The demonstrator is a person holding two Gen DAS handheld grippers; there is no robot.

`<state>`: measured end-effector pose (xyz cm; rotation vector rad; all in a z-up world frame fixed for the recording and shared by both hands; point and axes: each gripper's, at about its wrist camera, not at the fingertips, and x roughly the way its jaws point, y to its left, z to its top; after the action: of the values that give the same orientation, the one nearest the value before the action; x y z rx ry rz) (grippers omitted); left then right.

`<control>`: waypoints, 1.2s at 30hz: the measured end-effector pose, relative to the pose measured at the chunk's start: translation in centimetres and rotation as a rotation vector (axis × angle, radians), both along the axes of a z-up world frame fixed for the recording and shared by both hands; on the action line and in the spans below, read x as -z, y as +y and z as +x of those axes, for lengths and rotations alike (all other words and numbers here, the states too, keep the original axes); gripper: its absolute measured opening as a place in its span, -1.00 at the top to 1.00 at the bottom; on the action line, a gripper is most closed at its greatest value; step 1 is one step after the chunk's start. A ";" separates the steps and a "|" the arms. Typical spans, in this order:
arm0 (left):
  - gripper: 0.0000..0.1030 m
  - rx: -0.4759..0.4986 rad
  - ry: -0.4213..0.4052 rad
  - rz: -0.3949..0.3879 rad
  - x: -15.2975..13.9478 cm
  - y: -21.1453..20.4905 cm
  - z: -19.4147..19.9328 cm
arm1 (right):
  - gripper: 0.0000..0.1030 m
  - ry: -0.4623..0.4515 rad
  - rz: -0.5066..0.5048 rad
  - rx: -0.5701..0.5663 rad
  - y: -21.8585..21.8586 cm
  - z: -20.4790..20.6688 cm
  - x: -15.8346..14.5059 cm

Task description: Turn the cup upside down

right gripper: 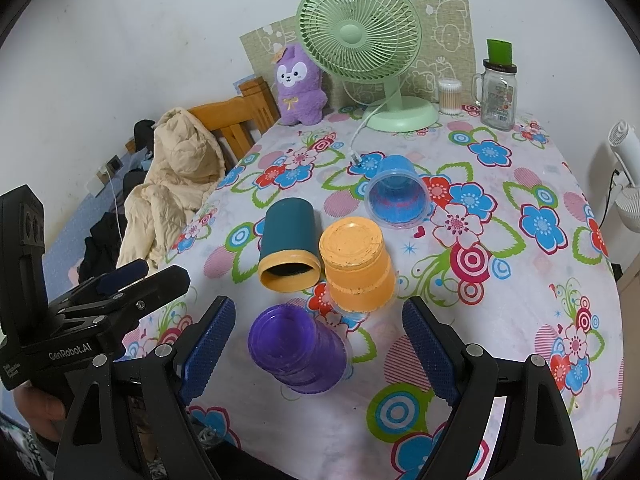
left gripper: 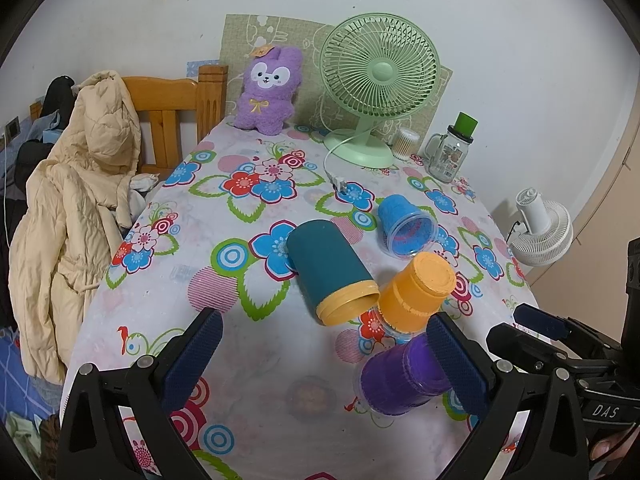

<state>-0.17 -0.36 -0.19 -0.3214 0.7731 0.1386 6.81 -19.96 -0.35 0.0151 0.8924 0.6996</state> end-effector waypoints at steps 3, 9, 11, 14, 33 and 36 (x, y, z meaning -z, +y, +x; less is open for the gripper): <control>-1.00 0.001 0.001 -0.001 0.0 0.1 0.0 | -0.70 0.002 -0.001 -0.001 0.0 -0.1 0.0; -0.99 0.000 0.002 0.000 0.2 0.3 0.1 | -0.70 0.002 -0.002 -0.002 0.0 0.0 -0.1; -1.00 -0.001 0.001 0.000 0.3 0.3 0.0 | -0.70 0.003 -0.003 -0.003 0.1 -0.1 0.0; -1.00 0.000 0.006 0.000 0.3 0.3 0.1 | -0.70 0.006 -0.010 -0.006 0.2 -0.1 0.2; -0.99 0.001 0.066 -0.012 2.3 0.8 -0.2 | -0.70 0.024 -0.032 -0.011 0.7 0.2 0.7; -0.99 0.006 0.071 -0.014 2.6 0.8 -0.3 | -0.70 0.028 -0.038 -0.019 1.0 0.2 0.8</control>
<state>-0.51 0.43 -2.82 -0.3287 0.8454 0.1390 7.05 -18.96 -1.17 -0.0178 0.9336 0.7014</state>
